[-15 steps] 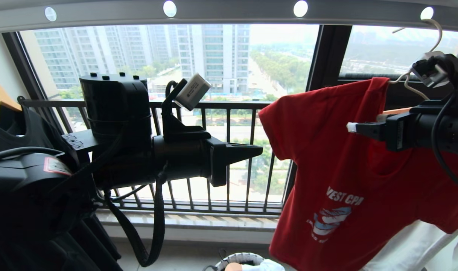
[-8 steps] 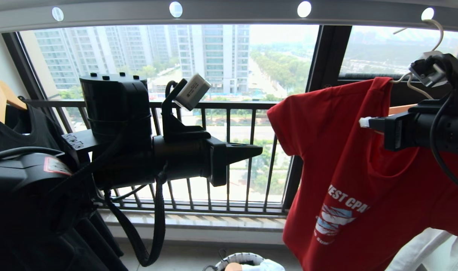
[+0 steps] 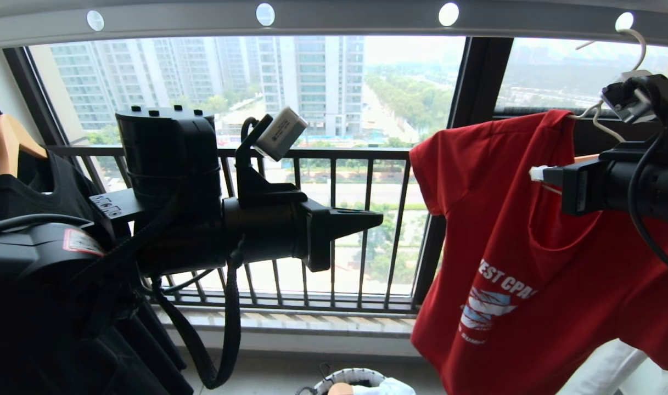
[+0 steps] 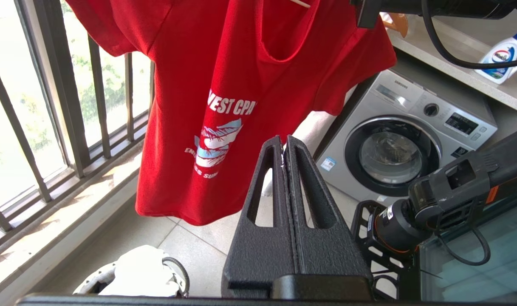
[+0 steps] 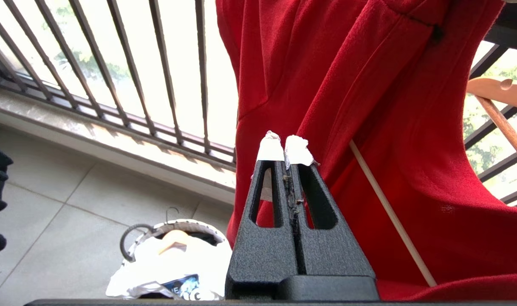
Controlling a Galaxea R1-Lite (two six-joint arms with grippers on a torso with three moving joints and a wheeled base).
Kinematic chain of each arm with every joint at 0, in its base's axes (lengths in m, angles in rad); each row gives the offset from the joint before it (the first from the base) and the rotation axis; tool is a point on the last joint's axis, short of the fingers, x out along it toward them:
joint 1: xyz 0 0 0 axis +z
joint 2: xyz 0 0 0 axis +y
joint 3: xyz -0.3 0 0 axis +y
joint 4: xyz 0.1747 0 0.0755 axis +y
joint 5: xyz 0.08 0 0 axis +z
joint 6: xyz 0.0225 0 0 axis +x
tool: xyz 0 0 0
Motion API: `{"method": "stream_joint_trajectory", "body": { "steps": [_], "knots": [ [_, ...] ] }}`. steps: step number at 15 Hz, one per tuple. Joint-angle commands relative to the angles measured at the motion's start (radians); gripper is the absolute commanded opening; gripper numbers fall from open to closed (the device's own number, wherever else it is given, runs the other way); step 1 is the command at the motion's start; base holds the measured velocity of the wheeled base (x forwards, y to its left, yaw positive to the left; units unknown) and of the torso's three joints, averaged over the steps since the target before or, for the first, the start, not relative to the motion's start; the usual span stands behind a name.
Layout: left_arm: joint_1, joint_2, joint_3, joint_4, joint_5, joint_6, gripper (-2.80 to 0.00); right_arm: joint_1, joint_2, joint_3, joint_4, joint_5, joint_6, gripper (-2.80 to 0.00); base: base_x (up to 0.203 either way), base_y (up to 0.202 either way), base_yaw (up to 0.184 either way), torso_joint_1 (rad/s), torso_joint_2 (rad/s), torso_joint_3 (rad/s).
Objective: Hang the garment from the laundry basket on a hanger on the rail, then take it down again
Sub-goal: Take the clothes off the clothes rack
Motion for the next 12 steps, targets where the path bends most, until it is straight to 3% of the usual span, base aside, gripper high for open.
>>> {"method": "stream_joint_trajectory", "body": {
  "steps": [1,3,4,12],
  "knots": [
    [0.0,-0.004,0.001,-0.003,-0.003,-0.002,-2.8,0.0,-0.034,0.003,0.06,-0.001,0.0,-2.8,0.0,0.0,0.0,0.0,0.0,0.0],
    [0.0,-0.005,0.002,-0.003,-0.003,-0.004,-2.8,0.0,-0.047,0.007,0.12,0.002,0.027,-2.8,0.0,0.0,0.0,0.0,0.0,0.0],
    [0.0,-0.007,0.002,-0.002,-0.003,-0.002,-2.8,0.0,-0.047,0.01,0.123,0.005,0.053,0.0,0.0,0.0,0.0,0.0,0.0,0.0],
    [0.001,-0.017,0.002,-0.002,-0.003,-0.004,-2.8,-0.009,0.081,-0.097,0.097,0.008,0.131,0.0,0.0,0.0,0.0,0.0,0.0,0.0]
  ]
}}
